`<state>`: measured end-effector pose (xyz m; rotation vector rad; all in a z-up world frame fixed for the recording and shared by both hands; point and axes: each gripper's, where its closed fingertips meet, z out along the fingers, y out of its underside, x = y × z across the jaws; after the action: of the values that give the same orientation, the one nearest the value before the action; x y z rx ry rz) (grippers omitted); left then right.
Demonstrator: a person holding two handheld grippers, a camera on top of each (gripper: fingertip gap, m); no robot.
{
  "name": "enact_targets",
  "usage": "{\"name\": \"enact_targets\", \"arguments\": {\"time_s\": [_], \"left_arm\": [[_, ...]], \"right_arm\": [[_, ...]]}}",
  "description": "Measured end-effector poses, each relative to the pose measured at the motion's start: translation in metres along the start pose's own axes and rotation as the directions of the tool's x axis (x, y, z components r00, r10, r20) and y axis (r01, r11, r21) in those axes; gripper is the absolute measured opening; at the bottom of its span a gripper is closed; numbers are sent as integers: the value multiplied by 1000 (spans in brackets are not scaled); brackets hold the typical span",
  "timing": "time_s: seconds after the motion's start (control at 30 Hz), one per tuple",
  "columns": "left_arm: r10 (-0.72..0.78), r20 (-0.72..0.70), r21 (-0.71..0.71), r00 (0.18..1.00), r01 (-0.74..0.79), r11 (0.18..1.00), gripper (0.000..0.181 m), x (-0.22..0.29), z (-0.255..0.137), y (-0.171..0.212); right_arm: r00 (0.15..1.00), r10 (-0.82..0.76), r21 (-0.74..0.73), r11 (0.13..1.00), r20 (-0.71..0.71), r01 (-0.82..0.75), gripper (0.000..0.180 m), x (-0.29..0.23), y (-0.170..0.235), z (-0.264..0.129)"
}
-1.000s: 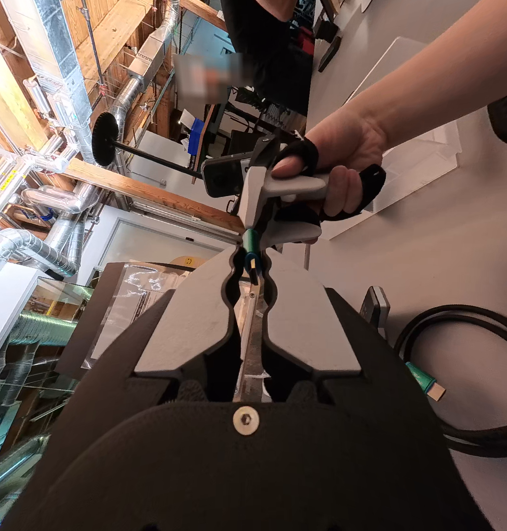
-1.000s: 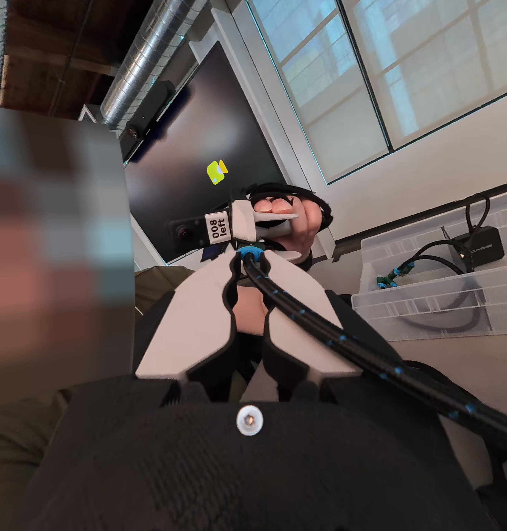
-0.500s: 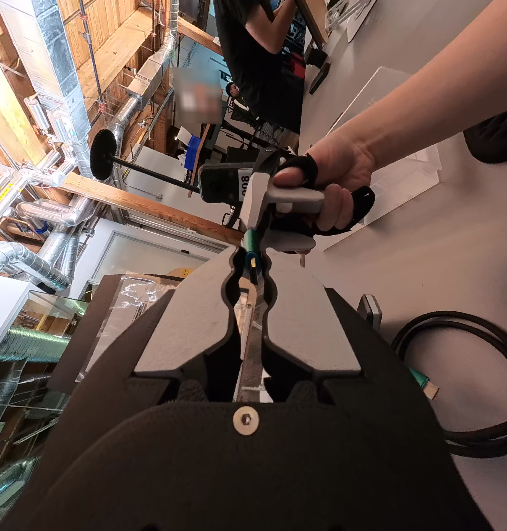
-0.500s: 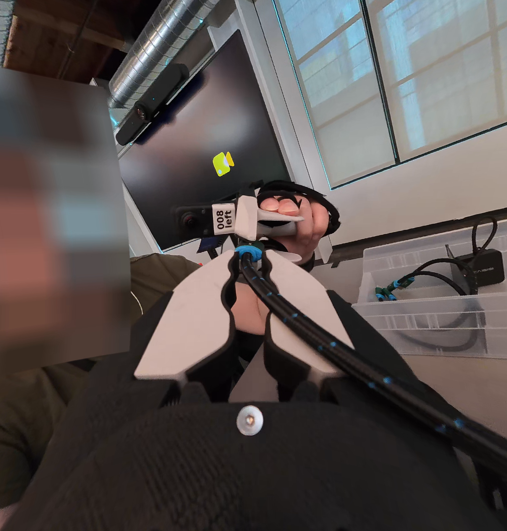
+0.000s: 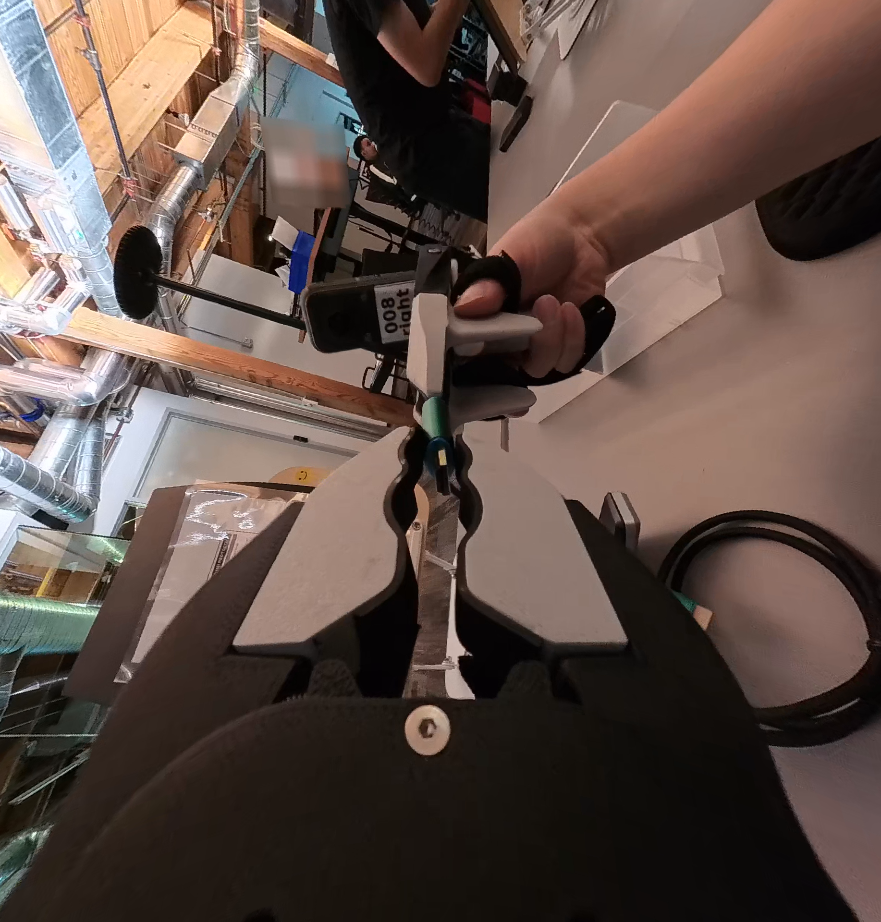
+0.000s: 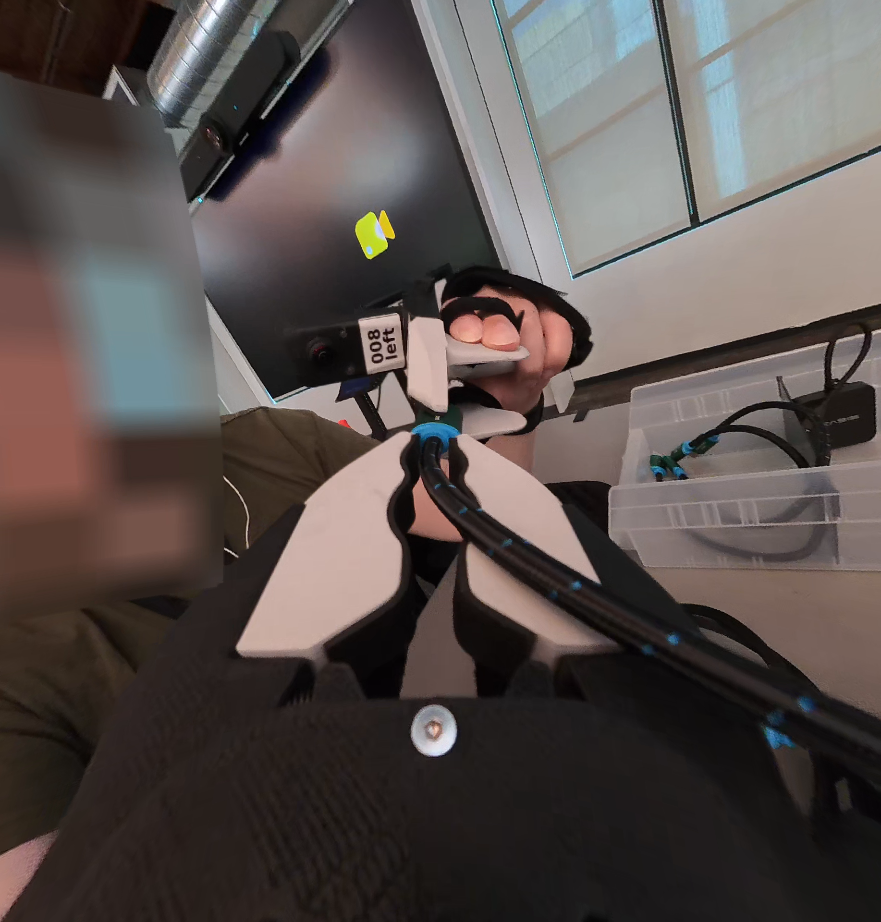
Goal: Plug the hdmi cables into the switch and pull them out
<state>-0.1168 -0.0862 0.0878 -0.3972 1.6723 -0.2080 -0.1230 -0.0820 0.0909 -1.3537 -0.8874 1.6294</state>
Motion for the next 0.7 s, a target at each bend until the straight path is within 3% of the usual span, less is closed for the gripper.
{"name": "enact_targets", "arguments": {"time_s": [0.03,0.27,0.53,0.63,0.7], "left_arm": [[-1,0,1,1000,1,1000,11,0,0,0],[-21,50,-7,999,22,1000,11,-4,3,5],[-244,100,29,965,242,970,28,-28,-9,15],[-432,107,23,896,432,902,35,-42,-14,29],[-602,76,31,795,601,798,41,-48,-12,38]], "right_arm": [[1000,-5,-3,1000,-4,5,11,0,0,0],[998,-28,12,1000,-57,29,11,5,-5,-2],[960,-200,-3,979,-196,204,10,-3,-24,-17],[924,-286,12,954,-256,299,10,-25,-42,-32],[884,-353,-14,930,-308,367,10,-41,-51,-41]]}}
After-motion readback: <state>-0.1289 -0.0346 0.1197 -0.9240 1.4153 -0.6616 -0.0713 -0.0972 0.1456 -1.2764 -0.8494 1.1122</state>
